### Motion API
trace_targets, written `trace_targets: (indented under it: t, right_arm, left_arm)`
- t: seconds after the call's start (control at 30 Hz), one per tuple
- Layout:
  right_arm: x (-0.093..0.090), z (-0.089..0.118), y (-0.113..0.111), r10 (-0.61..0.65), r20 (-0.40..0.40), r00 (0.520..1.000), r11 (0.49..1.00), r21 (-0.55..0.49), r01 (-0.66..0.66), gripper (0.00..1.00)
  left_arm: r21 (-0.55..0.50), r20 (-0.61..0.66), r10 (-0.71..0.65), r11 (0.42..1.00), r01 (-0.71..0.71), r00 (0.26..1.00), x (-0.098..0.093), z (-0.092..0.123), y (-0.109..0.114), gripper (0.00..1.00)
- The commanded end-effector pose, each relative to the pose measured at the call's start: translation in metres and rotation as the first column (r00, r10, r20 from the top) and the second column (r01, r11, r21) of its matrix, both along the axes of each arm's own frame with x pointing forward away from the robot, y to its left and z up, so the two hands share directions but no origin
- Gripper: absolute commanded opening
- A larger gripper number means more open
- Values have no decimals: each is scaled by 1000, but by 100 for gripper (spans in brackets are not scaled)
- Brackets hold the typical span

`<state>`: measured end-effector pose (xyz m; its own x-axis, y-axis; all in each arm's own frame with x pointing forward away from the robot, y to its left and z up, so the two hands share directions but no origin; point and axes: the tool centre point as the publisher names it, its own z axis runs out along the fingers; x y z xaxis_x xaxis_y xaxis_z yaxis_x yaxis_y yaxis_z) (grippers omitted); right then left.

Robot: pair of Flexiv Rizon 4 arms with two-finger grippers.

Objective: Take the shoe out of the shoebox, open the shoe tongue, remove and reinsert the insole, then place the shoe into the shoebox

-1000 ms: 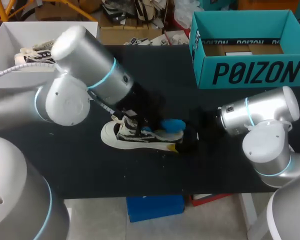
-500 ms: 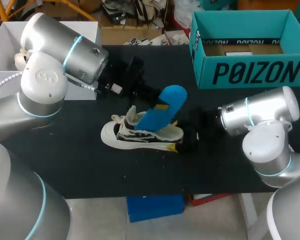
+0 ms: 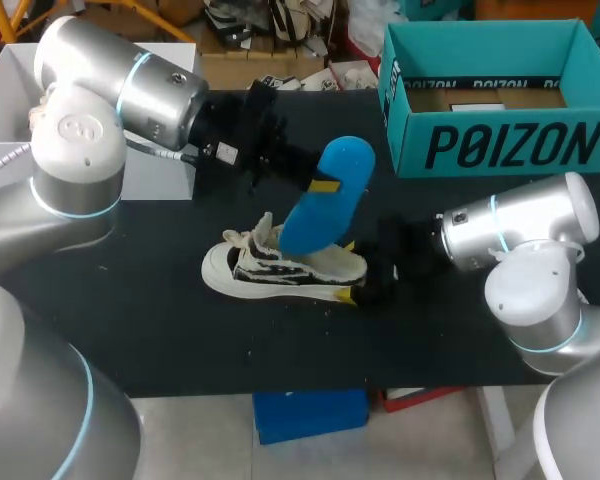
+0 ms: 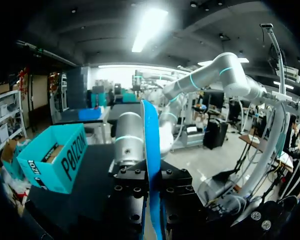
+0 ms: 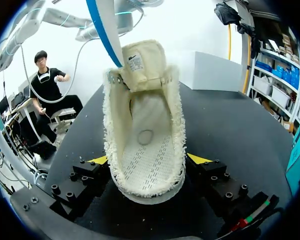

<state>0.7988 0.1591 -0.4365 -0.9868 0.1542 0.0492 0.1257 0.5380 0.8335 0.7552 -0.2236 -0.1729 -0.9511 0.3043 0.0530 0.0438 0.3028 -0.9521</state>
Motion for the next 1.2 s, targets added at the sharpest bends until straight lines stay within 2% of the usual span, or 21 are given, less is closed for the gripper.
trace_targets:
  t: [0.03, 0.23, 0.27, 0.3, 0.37, 0.5, 0.6, 0.73, 0.93, 1.2]
  right_arm:
    - [0, 0, 0, -1, -1, 1000, 1000, -2, 1, 0]
    - [0, 0, 0, -1, -1, 1000, 1000, -2, 1, 0]
    - [0, 0, 0, -1, -1, 1000, 1000, -2, 1, 0]
    - [0, 0, 0, -1, -1, 1000, 1000, -2, 1, 0]
    - [0, 0, 0, -1, -1, 1000, 1000, -2, 1, 0]
    - [0, 0, 0, -1, -1, 1000, 1000, -2, 1, 0]
    - [0, 0, 0, -1, -1, 1000, 1000, -2, 1, 0]
    - [0, 0, 0, -1, -1, 1000, 1000, -2, 1, 0]
    - [0, 0, 0, -1, -1, 1000, 1000, -2, 1, 0]
    - [0, 0, 0, -1, -1, 1000, 1000, -2, 1, 0]
  left_arm:
    - [1, 2, 0, 1000, 0, 1000, 0, -1, -1, 0]
    - [1, 2, 0, 1000, 0, 1000, 0, -1, -1, 0]
    - [-15, -126, 56, 998, -59, 990, -3, 1, -1, 0]
    - [-12, -118, 75, 997, -77, 990, -2, 4, 0, 0]
    - [-38, -181, 107, 993, -115, 978, 0, 12, 0, 0]
    - [-88, -264, 167, 977, -196, 950, 11, 40, 1, 0]
    - [-126, -309, 193, 962, -241, 931, 20, 70, 1, 0]
    - [-172, -339, 191, 950, -260, 921, 27, 104, -1, 0]
    - [-220, -368, 154, 944, -247, 917, 25, 141, -6, 0]
    - [-275, -357, 118, 935, -225, 926, 18, 178, -7, 0]
